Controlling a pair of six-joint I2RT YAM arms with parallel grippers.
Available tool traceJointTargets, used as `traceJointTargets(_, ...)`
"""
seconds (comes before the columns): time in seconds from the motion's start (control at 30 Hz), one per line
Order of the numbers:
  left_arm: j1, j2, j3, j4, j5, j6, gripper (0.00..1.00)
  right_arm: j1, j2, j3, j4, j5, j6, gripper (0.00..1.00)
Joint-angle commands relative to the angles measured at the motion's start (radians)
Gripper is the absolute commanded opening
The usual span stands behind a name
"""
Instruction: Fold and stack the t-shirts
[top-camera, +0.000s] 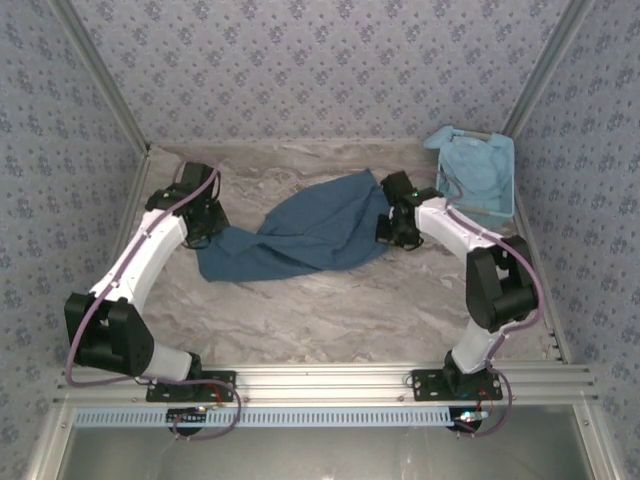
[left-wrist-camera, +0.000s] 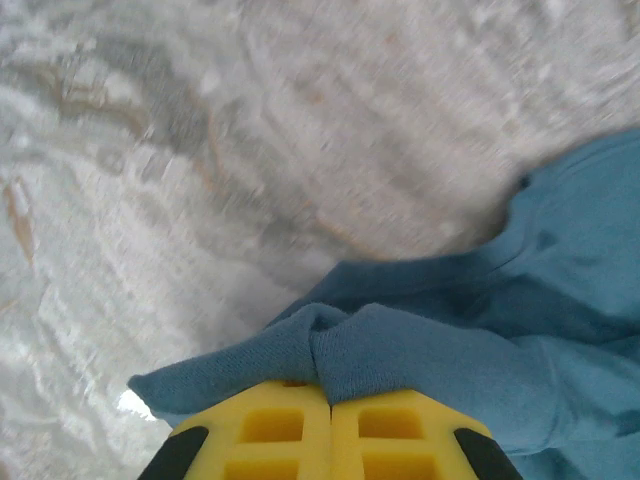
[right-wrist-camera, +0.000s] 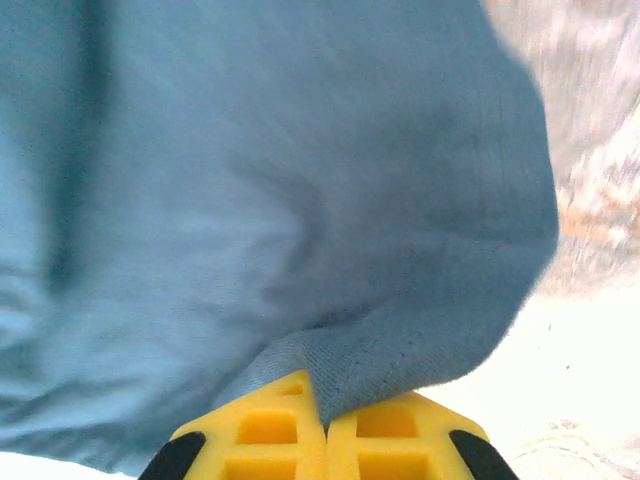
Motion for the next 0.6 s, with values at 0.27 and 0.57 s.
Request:
traceJointTargets(0.27, 0.067, -0.005, 0.32, -0.065, 0.005, -0.032, 0.0, -0.044, -0.151, 0.355, -0.193, -0.06, -0.025, 0.0)
traceJointTargets(0.57, 0.099, -0.117, 0.465, -0.127, -0.025, -0.03, 0.0, -0.106, -0.331, 0.393, -0.076, -0.125, -0.015, 0.0)
